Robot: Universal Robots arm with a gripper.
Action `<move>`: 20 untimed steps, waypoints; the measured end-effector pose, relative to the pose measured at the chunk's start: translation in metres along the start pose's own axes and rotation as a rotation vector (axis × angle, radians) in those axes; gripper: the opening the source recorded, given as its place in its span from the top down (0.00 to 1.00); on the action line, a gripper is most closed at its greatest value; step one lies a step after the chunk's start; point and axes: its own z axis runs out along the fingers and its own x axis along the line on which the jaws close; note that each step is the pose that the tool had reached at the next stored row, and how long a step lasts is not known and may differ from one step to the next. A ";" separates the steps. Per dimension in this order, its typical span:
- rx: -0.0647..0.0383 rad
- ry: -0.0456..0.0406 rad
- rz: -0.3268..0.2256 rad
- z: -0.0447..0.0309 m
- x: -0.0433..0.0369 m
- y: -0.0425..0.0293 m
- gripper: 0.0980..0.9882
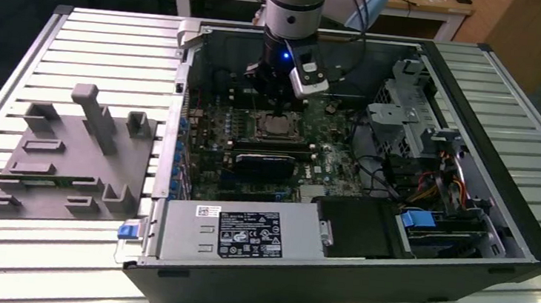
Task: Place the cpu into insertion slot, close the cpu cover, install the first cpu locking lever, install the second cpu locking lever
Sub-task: 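Close the cpu cover, then install the first cpu locking lever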
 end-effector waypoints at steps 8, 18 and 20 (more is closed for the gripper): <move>0.000 -0.0009 0.002 -0.0110 -0.0003 0.0005 1.00; -0.002 -0.0003 0.002 -0.0111 -0.0003 0.0005 1.00; -0.003 -0.0002 0.002 -0.0111 -0.0002 0.0004 1.00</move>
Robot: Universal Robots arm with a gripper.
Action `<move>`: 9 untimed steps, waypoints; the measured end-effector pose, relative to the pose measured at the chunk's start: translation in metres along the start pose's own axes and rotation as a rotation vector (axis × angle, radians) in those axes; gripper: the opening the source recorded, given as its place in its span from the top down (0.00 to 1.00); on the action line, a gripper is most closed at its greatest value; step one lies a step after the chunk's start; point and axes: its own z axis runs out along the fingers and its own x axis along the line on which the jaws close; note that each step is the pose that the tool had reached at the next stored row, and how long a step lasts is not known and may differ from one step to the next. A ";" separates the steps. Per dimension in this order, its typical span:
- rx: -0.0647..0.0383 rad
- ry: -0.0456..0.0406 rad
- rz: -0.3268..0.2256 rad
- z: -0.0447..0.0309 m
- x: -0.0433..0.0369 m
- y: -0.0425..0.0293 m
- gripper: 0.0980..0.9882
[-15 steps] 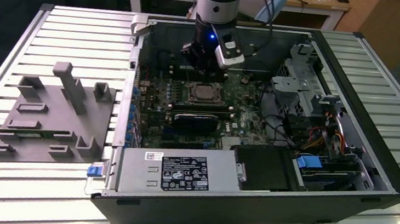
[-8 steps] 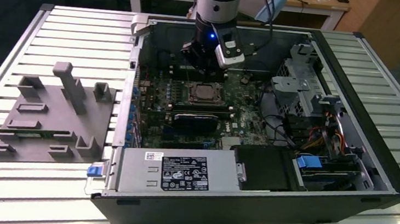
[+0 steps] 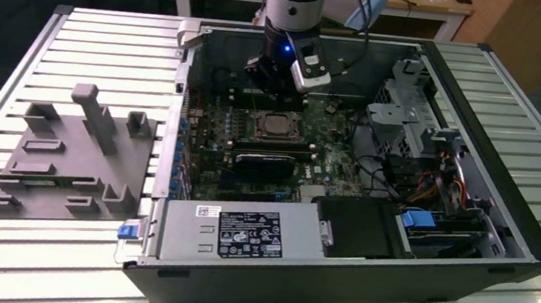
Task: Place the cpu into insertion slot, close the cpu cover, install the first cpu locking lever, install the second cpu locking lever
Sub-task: 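Install the first cpu locking lever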
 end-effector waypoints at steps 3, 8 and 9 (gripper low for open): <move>0.000 -0.0004 0.000 -0.0002 0.0038 -0.0008 1.00; -0.001 -0.0059 0.000 -0.0006 0.0158 -0.0032 1.00; -0.002 -0.0074 0.000 -0.0007 0.0186 -0.0038 1.00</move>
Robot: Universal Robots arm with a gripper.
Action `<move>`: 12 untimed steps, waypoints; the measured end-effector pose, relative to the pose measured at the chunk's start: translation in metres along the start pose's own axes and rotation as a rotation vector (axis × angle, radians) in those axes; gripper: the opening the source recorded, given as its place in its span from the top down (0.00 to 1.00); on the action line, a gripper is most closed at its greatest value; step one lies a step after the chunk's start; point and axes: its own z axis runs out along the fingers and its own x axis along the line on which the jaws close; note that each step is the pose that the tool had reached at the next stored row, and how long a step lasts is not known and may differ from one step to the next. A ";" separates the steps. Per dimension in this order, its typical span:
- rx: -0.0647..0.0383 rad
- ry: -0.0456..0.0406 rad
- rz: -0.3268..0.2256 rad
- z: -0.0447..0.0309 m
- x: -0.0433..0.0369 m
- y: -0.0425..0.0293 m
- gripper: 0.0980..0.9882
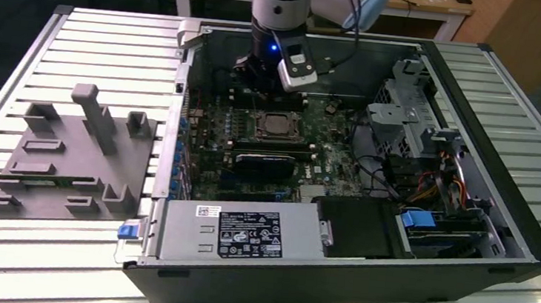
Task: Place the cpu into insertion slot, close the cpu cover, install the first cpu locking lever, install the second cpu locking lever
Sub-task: 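Install the first cpu locking lever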
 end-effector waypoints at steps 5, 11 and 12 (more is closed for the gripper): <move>-0.002 -0.0091 0.000 -0.0006 0.0147 -0.0030 1.00; -0.004 -0.0215 -0.001 -0.0015 0.0325 -0.0066 1.00; -0.005 -0.0230 -0.001 -0.0016 0.0345 -0.0070 1.00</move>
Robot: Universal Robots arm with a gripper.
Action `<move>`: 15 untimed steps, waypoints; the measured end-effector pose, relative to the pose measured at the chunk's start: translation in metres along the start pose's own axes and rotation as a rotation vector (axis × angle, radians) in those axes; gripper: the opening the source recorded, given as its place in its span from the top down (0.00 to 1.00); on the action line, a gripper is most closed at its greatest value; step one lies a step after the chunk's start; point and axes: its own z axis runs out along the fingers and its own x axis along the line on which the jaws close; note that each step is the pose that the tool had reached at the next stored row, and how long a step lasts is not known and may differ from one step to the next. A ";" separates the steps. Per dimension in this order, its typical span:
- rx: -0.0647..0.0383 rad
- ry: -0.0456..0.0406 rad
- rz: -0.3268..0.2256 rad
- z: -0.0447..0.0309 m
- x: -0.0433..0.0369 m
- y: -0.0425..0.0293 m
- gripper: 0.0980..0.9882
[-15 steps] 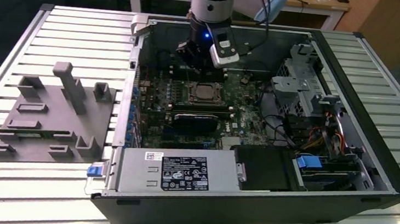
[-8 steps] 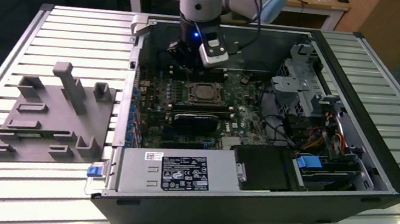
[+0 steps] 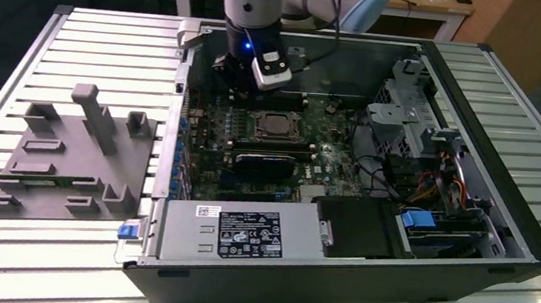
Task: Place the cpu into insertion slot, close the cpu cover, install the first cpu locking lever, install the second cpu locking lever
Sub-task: 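Install the first cpu locking lever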
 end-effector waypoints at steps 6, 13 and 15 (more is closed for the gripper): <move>-0.001 -0.0025 0.000 -0.0022 0.0020 -0.0003 1.00; -0.002 -0.0027 0.000 -0.0128 0.0014 0.0002 1.00; -0.003 -0.0026 0.000 -0.0159 0.0012 0.0004 1.00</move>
